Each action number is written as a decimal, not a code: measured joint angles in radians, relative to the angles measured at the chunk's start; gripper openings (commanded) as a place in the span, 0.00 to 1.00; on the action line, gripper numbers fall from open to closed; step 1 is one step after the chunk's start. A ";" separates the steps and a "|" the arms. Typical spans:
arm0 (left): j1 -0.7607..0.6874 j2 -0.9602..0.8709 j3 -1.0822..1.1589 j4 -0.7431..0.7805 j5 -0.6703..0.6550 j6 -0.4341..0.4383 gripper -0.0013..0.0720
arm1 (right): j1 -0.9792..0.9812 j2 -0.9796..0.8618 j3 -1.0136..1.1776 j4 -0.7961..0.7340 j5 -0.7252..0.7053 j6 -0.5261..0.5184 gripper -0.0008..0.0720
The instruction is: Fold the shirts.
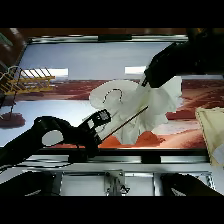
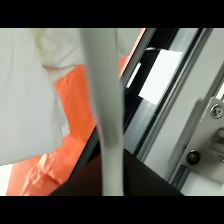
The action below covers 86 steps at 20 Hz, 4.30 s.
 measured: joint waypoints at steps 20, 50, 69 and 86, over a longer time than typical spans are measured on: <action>0.001 -0.040 -0.001 -0.304 0.119 0.035 0.08 | 0.193 0.060 0.000 0.146 0.266 0.114 0.12; 0.024 0.022 0.034 -0.113 -0.050 0.043 0.08 | -0.877 0.020 0.000 0.196 0.138 -0.064 0.75; 0.237 0.009 0.066 0.046 -0.235 0.167 0.08 | -0.584 -0.326 0.000 0.571 0.166 -1.159 0.76; 0.399 0.009 0.140 0.131 -0.126 0.211 0.77 | -0.434 -0.327 -0.155 0.590 0.292 -1.144 0.12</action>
